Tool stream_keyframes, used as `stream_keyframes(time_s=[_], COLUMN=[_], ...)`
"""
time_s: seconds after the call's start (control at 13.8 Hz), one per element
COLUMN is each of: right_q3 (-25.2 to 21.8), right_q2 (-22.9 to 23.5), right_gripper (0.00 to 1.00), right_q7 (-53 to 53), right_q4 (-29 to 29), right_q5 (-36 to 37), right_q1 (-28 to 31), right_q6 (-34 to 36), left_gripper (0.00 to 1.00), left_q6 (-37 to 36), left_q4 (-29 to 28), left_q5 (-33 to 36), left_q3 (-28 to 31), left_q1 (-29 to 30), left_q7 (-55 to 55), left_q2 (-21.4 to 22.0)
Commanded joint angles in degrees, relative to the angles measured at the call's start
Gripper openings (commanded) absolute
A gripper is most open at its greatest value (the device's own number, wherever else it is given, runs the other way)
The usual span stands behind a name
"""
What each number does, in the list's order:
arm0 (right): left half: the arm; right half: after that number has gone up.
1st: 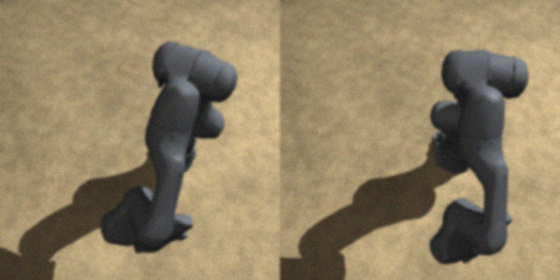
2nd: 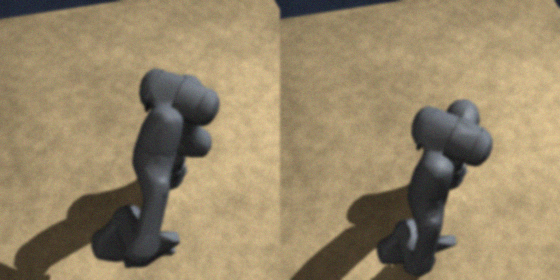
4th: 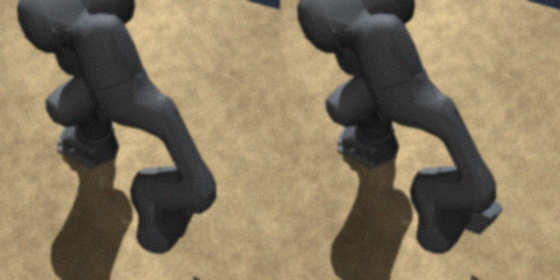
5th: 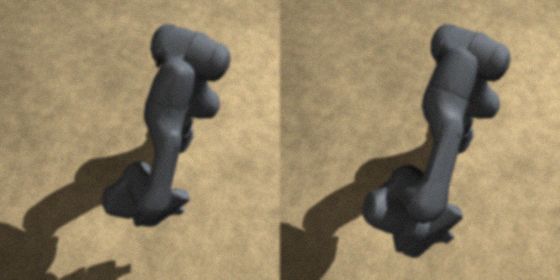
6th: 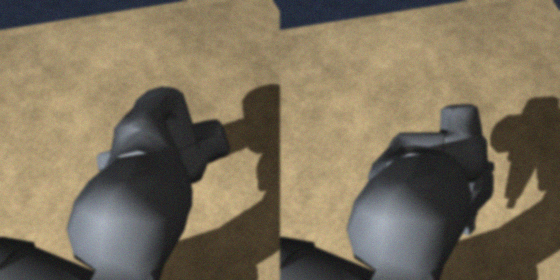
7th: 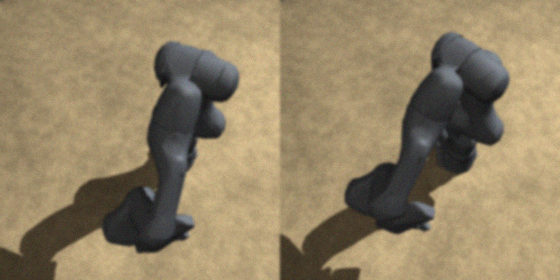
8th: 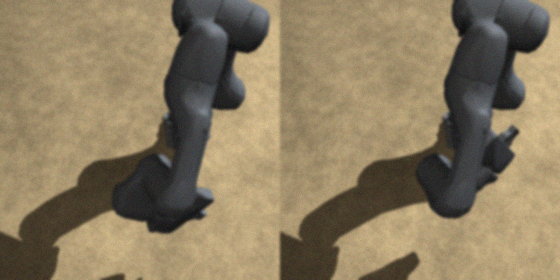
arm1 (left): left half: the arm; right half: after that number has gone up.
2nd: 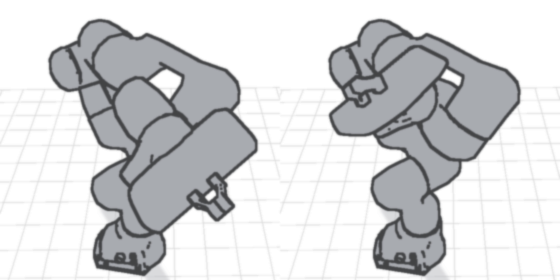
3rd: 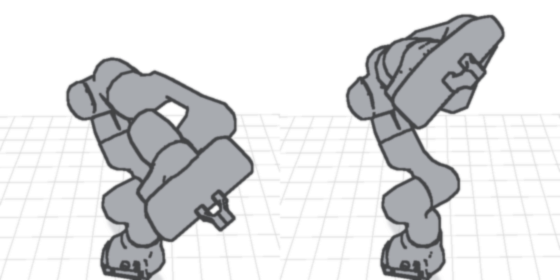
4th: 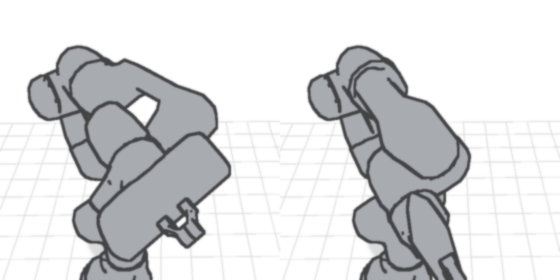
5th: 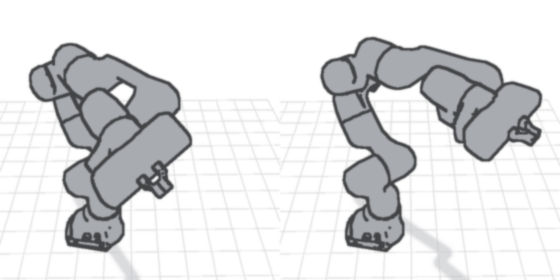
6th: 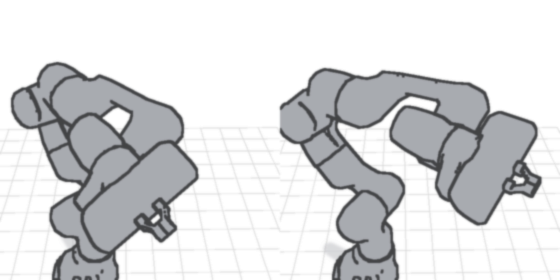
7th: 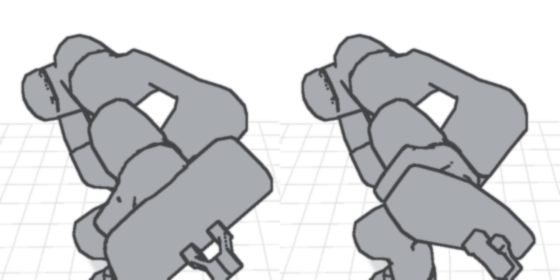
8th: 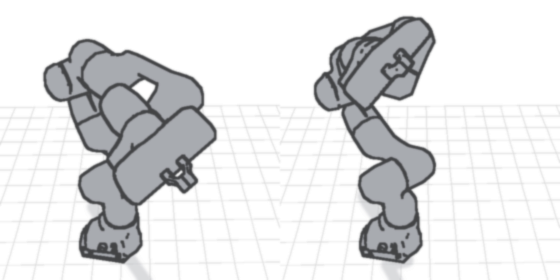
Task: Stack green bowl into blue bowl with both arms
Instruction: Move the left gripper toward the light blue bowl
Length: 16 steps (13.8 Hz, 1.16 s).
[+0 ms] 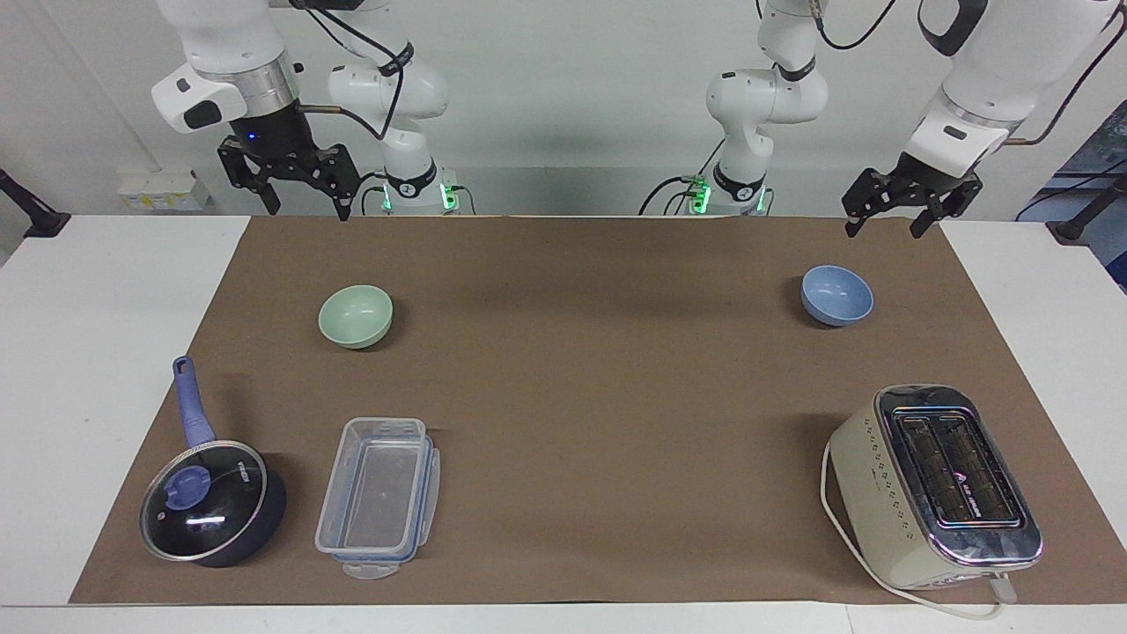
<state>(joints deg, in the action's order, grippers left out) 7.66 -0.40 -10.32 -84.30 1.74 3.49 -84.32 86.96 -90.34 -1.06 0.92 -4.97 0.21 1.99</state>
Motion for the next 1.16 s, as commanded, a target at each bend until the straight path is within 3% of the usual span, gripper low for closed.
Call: stream_keyframes(time_s=[0.0, 0.8, 1.09], right_q3=[0.16, -0.01, -0.01], right_q2=[-1.97, -2.06, -2.06], right_gripper=[1.0, 1.0, 1.0], right_q7=[1.53, 1.53, 1.53], right_q4=[-2.18, -2.18, -2.09], right_q5=[-0.07, 0.02, -0.07], right_q1=[0.73, 0.73, 0.73], right_q6=[0.64, 1.61, 1.44], left_gripper=[1.0, 1.0, 1.0], left_q6=[-1.61, 0.48, 5.31], left_q4=[0.07, -5.37, -11.77], left_q5=[1.5, 1.33, 1.24], left_q3=[0.13, 0.66, 0.66], left_q1=[-0.12, 2.15, 6.27], left_q7=[-1.52, -4.95, -11.35], left_q2=[0.21, 2.32, 4.34])
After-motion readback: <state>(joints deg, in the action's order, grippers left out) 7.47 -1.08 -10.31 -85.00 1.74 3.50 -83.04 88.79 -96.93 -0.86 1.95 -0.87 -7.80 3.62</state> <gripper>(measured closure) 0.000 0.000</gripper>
